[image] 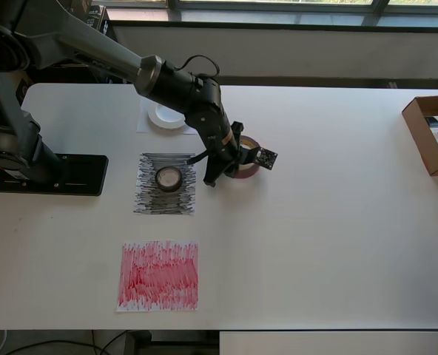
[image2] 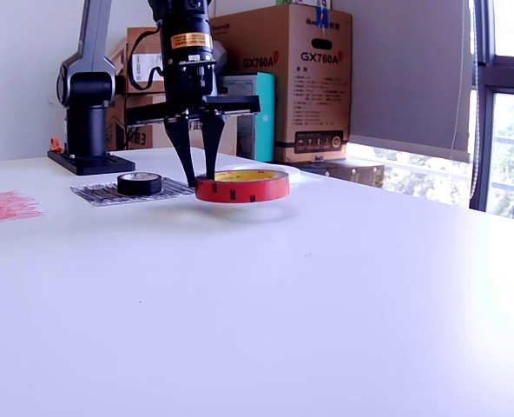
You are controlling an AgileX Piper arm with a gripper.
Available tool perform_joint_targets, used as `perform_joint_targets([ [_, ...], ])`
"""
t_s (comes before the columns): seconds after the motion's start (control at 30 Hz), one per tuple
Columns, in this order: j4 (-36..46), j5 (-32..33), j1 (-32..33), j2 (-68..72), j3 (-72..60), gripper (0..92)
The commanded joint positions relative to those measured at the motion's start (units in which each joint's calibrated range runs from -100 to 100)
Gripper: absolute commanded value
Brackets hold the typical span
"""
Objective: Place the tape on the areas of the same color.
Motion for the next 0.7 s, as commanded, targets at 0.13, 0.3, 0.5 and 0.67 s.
perform_joint_targets([
  [0.13, -1.54, -12.61, -5.66, -15.53, 10.33, 0.0],
  [0.3, -1.54, -18.92, -12.84, -22.17, 17.41, 0.0],
  [0.5, -1.54, -25.63, -22.47, -23.86, 18.23, 0.0],
  [0.67, -1.54, -28.00, -29.10, -23.58, 18.51, 0.0],
])
